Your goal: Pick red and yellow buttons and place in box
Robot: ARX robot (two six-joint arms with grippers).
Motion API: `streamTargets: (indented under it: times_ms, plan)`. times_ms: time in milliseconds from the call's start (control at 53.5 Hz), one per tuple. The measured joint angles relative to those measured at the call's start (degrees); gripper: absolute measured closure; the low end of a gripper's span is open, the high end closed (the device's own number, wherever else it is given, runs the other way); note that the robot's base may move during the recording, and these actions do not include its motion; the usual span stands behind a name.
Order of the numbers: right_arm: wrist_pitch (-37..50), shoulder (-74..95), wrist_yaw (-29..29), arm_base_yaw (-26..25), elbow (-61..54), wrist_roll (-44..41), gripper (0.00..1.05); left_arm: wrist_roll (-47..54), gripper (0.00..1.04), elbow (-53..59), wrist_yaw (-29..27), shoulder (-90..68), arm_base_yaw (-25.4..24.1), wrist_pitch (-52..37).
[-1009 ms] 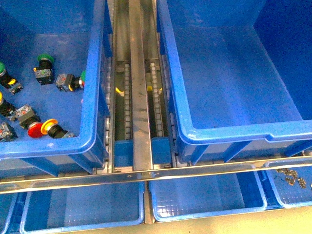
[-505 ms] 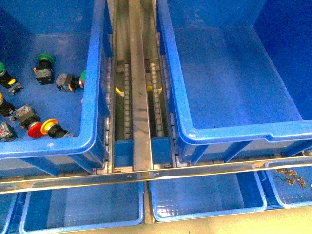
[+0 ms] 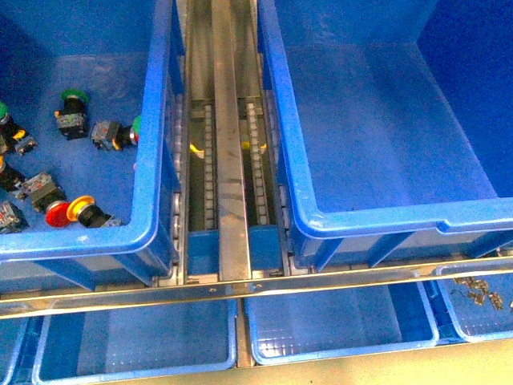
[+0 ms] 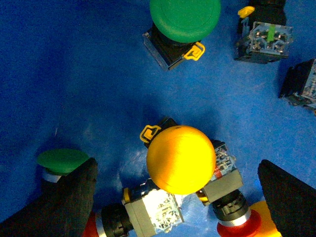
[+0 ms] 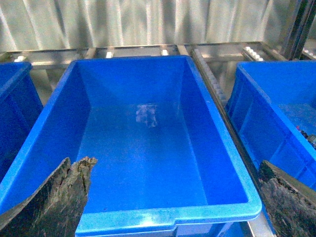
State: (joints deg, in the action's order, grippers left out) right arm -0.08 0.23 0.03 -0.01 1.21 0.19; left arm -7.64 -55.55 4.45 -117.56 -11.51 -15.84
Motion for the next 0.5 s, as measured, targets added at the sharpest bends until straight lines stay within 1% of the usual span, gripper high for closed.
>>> streamTargets:
  times_ms: [318,505]
  plan:
    - [0.0,0.0,0.0,0.0,0.0,0.0,0.06,1.2,0.08,-4.5,0.1,-4.7,0.2,0.1]
    - [0.0,0.0,0.0,0.0,0.0,0.0,0.06,1.4,0.08,-4.9,1.1,-5.2,0.3,0.7]
